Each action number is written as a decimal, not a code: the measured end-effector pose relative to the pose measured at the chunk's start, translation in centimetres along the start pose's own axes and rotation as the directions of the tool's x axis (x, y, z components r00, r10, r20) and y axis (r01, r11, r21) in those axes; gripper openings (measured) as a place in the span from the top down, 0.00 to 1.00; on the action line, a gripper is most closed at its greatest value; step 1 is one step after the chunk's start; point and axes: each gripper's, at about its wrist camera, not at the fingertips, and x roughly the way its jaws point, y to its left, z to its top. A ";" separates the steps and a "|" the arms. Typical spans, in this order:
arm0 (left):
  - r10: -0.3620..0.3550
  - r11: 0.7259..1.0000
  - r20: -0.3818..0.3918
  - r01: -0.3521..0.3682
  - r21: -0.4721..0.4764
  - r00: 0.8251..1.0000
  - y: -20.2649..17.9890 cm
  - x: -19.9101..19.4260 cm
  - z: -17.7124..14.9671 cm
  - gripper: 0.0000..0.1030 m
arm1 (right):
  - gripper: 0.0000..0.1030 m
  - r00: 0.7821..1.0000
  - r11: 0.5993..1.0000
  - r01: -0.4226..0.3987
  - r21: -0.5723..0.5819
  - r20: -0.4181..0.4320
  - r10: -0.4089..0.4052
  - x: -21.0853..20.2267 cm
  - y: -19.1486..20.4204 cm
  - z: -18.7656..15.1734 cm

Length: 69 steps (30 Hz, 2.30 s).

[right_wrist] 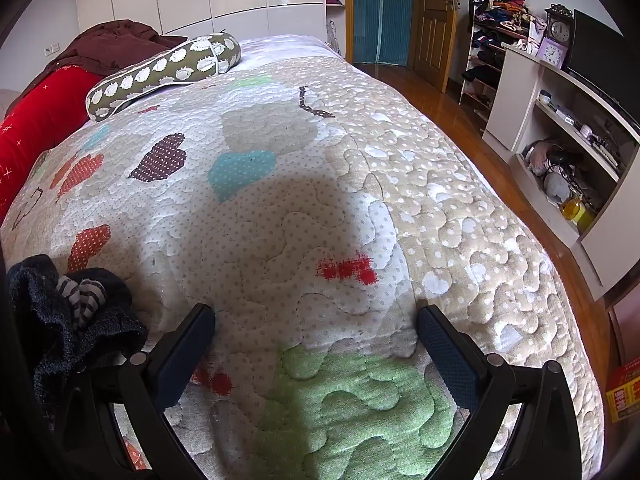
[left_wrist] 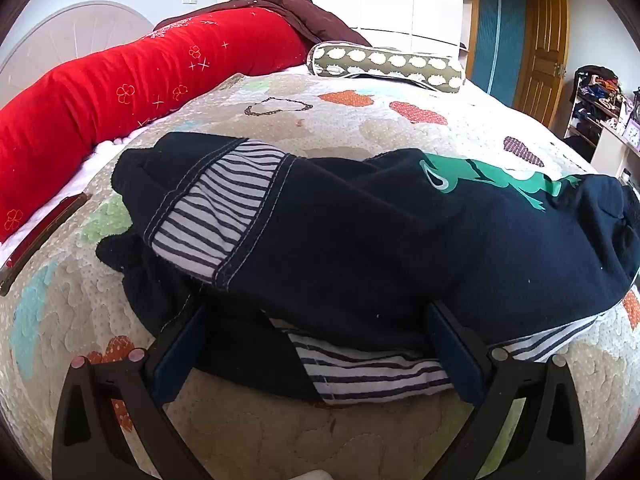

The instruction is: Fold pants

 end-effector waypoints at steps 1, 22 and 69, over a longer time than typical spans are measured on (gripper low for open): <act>0.000 1.000 0.002 0.000 -0.001 1.000 0.0 0.0 0.0 0.00 | 0.00 1.000 1.000 0.000 0.000 0.000 0.000 0.0 0.0 0.0; 0.001 1.000 0.017 -0.001 -0.012 1.000 0.2 -0.1 0.1 0.00 | 0.00 1.000 1.000 0.000 0.000 0.000 0.000 0.0 0.0 0.0; 0.032 0.999 0.069 -0.031 -0.014 0.997 0.1 -0.1 -0.1 0.00 | 0.00 1.000 1.000 0.000 0.000 0.000 0.000 0.0 0.0 -0.1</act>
